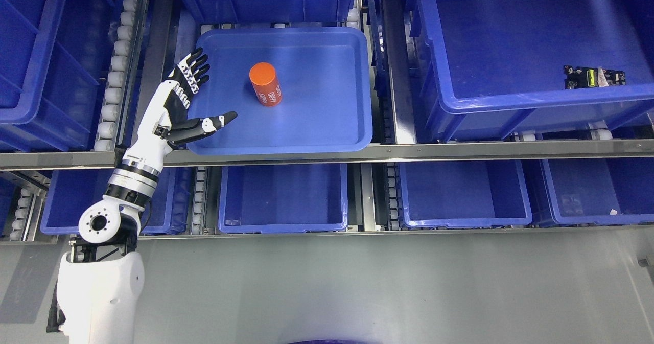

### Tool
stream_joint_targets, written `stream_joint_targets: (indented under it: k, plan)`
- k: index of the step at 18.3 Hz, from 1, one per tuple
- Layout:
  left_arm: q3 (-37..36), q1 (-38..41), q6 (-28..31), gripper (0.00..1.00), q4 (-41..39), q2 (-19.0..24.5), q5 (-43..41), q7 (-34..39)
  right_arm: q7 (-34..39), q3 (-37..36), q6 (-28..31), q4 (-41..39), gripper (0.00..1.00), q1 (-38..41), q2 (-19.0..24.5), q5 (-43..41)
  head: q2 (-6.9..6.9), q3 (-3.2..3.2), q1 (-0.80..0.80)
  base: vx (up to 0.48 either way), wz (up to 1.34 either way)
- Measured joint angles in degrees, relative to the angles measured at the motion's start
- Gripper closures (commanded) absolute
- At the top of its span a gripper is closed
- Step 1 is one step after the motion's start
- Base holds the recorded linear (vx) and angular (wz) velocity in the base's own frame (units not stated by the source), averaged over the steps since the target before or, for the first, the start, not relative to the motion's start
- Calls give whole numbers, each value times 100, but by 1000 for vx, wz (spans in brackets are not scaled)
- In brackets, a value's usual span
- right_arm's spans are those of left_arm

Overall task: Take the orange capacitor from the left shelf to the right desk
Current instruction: 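Reach the left hand toward the orange capacitor in the blue tray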

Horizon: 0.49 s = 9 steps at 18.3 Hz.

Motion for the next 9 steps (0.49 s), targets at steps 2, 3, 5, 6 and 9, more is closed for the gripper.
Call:
stream_joint_targets:
  k: [2,3,5,6,9]
  plan:
    - [-33,-115,105,0,72,41,-46,-256,0,0,0,0,0,0,0,0,0,0,0,0,0]
    - [-56,-160,144,0,108,60,-71,-368,0,0,0,0,0,0,0,0,0,0,0,0,0]
    - [-98,-237,202,0,180,95,-121,-530,0,0,0,0,0,0,0,0,0,0,0,0,0]
    - [-114,-264,213,0,211,106,-151,-577,0,0,-14,0,0,0,0,0,0,0,0,0,0]
    - [-163,-371,231,0,314,139,-326,-655,0,0,-24,0,0,0,0,0,0,0,0,0,0]
